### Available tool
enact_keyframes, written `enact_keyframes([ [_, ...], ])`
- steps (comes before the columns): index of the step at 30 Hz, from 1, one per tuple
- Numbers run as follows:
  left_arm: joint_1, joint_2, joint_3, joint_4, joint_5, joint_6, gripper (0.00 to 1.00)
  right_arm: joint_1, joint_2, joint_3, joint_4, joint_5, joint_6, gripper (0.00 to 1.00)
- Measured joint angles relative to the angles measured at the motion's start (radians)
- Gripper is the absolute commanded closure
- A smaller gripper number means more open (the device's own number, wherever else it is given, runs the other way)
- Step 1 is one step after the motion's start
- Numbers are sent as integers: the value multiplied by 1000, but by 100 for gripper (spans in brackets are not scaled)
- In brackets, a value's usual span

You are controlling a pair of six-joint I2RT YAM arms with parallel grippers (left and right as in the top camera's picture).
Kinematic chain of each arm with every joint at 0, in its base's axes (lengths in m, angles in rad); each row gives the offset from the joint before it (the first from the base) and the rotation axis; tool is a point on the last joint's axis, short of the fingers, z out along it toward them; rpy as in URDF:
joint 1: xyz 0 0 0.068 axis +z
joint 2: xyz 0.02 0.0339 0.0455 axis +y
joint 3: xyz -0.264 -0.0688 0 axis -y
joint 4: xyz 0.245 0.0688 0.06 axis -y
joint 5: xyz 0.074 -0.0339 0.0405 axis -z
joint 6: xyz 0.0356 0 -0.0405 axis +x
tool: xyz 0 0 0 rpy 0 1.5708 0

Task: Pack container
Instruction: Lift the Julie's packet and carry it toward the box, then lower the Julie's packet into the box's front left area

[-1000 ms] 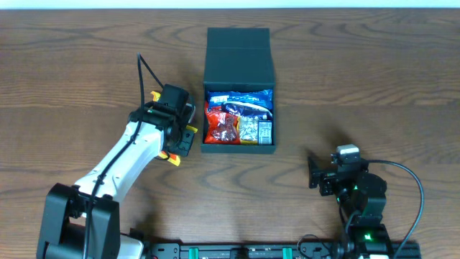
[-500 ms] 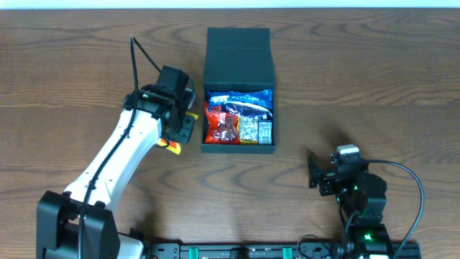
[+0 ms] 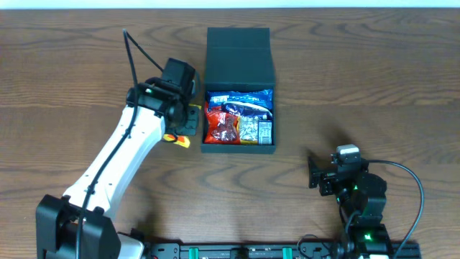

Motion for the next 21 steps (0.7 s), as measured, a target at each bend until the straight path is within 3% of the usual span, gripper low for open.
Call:
enact_keyframes([
  [21,-159,21,0,169,24,-201,87,0,0,0,0,0,0,1],
])
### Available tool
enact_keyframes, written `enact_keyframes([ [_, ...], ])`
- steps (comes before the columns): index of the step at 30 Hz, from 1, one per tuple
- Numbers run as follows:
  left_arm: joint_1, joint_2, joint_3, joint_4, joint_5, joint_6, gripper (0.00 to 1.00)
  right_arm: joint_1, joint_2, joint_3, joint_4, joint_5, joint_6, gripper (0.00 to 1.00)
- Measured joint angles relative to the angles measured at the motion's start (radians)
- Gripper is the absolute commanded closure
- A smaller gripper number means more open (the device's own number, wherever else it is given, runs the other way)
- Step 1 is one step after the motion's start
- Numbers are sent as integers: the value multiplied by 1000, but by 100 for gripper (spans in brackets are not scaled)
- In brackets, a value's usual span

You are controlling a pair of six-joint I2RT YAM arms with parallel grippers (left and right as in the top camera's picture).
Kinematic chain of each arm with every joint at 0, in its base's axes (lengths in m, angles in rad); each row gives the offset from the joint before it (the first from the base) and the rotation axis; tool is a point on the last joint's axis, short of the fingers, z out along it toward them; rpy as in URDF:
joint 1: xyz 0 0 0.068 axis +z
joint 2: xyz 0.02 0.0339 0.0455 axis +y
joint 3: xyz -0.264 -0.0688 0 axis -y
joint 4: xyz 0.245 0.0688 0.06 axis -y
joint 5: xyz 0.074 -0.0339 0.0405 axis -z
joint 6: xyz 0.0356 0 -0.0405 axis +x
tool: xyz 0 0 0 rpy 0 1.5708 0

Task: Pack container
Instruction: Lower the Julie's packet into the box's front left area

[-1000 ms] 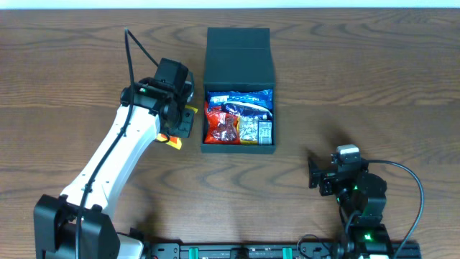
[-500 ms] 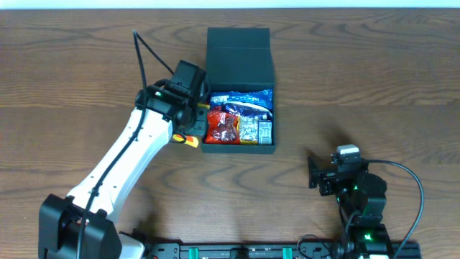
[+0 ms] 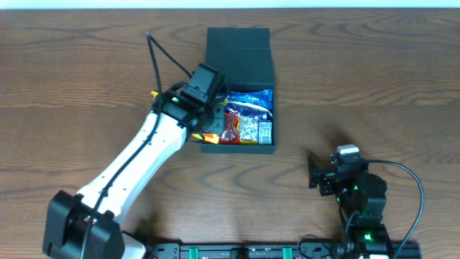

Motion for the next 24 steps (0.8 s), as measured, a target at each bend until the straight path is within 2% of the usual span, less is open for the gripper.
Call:
enact_keyframes([
  [6,-51,62,0,82,0,-37,84,0,0,0,0,0,0,1],
  [24,-116,126,0,188,3,-49,85,0,0,0,0,0,0,1],
])
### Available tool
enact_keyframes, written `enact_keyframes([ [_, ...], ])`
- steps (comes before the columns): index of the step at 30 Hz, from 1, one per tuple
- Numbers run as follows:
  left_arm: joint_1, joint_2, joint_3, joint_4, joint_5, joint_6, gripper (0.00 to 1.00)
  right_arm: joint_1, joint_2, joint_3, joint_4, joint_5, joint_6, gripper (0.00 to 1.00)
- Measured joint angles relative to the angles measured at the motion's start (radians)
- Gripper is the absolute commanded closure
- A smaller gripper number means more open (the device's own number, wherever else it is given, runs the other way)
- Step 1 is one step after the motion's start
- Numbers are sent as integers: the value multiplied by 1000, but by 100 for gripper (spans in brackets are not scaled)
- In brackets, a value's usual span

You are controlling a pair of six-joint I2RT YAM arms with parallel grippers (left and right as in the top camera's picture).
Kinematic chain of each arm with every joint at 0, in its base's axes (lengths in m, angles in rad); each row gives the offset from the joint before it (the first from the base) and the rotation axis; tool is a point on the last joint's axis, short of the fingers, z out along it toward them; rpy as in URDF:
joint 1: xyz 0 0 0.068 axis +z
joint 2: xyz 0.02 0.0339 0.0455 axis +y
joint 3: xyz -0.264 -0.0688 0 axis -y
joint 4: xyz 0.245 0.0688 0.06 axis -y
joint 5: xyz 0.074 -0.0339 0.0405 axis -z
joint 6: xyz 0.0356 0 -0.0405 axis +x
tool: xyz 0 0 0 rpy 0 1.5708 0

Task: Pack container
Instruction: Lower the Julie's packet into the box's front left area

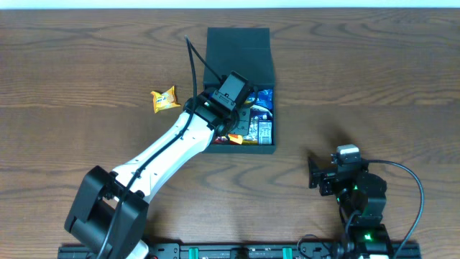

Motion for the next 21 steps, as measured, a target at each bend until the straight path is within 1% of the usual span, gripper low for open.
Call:
enact_keyframes([
  [6,-8,0,0,0,-28,0,84,0,0,0,0,0,0,1],
  [12,-45,0,0,-10,-108,0,85,0,0,0,0,0,0,1],
  [21,-46,1,0,-52,-246,-10,84,0,0,0,0,0,0,1],
])
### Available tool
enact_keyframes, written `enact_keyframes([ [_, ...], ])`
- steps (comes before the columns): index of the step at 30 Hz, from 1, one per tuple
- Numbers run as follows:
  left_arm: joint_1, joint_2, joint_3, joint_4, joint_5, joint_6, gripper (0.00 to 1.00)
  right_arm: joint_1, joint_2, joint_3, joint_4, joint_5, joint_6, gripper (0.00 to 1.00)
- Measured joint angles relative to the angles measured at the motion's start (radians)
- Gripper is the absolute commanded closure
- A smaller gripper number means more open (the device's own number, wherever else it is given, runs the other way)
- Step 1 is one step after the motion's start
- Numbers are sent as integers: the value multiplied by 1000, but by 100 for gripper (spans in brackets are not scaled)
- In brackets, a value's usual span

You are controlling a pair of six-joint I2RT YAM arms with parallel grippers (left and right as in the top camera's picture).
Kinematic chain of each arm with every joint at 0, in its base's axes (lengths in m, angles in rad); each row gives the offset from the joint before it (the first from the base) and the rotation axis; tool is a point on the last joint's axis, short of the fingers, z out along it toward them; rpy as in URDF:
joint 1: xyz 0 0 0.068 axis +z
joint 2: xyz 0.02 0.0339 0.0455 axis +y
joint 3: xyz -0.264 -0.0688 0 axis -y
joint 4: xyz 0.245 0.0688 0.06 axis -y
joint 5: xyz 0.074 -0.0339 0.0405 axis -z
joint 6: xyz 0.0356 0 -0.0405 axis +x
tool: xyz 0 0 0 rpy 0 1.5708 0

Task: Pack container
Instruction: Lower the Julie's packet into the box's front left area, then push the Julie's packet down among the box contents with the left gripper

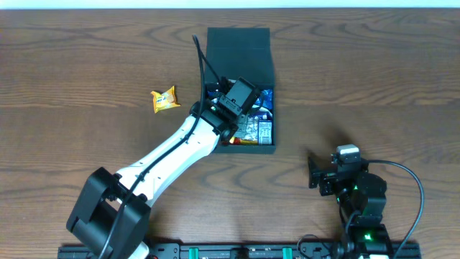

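Note:
The black container (pixel 267 149) lies open at the table's middle, its lid (pixel 238 52) folded back. Inside are a blue packet (pixel 263 96), a silver one (pixel 264 130) and a yellow strip along the front wall. My left gripper (pixel 231 124) reaches down into the left half of the container; its wrist hides the fingers and whatever is between them. A yellow snack packet (pixel 164 99) lies on the table to the left of the container. My right gripper (pixel 312 173) rests low at the front right, away from everything.
The white left arm (pixel 169 160) slants from the front left edge up to the container. The right arm's base (pixel 359 205) and cable sit at the front right. Bare wood surrounds the container on its other sides.
My left gripper has shifted slightly right and deeper over the container's contents, now covering the red packet. The right arm and the yellow packet on the table have not moved.
My left gripper was left of the container with a yellow-orange packet under it. Then it was at the container's left wall with that packet. Then it was over the contents, uncovering a second yellow packet on the table. Now it is lower inside.

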Motion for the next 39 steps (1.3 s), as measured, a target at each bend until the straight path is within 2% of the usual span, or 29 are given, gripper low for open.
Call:
enact_keyframes([
  [5,0,19,0,0,-50,-47,84,0,0,0,0,0,0,1],
  [13,9,98,0,0,-71,-217,84,0,0,0,0,0,0,1],
  [21,47,98,0,-53,-83,-288,83,0,0,0,0,0,0,1],
  [24,53,98,0,-53,-87,-298,79,0,0,0,0,0,0,1],
  [29,55,106,0,-53,-98,-301,78,0,0,0,0,0,0,1],
  [31,55,119,0,-53,-101,-303,72,0,0,0,0,0,0,1],
  [34,53,137,0,-47,-100,-304,49,0,0,0,0,0,0,1],
  [37,54,138,0,-39,-101,-301,38,0,0,0,0,0,0,1],
  [39,55,138,0,-37,-101,-305,38,0,0,0,0,0,0,1],
])
